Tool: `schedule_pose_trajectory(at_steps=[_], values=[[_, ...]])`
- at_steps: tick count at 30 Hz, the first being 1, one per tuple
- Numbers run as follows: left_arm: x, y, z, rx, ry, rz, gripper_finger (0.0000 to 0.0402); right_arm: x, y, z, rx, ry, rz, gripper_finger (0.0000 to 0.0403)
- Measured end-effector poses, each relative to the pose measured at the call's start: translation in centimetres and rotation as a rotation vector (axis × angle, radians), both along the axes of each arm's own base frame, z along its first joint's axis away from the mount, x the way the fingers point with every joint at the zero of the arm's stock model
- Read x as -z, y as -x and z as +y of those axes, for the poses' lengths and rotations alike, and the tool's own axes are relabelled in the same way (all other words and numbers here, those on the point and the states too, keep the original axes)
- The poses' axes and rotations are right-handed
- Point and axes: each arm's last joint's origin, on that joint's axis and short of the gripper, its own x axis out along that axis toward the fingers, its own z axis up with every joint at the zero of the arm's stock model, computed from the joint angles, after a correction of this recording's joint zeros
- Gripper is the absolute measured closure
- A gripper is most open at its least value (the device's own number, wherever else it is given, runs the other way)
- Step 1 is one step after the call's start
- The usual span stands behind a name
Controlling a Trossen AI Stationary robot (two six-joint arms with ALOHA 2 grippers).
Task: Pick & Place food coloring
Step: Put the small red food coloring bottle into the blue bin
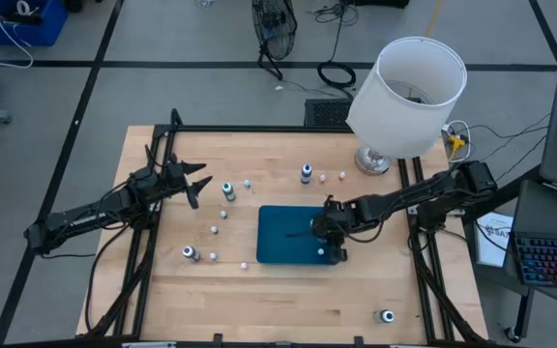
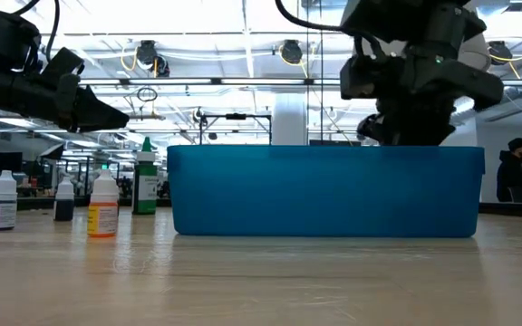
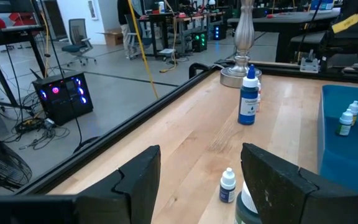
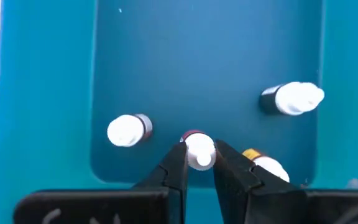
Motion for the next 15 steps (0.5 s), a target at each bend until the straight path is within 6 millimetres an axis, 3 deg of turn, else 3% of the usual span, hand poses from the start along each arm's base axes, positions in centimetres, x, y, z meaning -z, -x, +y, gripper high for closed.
schedule_pose_trajectory(at_steps=[9,15], values=[[0.00,0.00,0.00,0.000,0.000,0.000,0.0176,0.53,0.32,-0.04,0.008,0.000,0.011,0.0356],[0.00,0.00,0.00,0.000,0.000,0.000,0.0176,0.41,0.05,0.03,0.034,-0.019,-0.018,0.0321]])
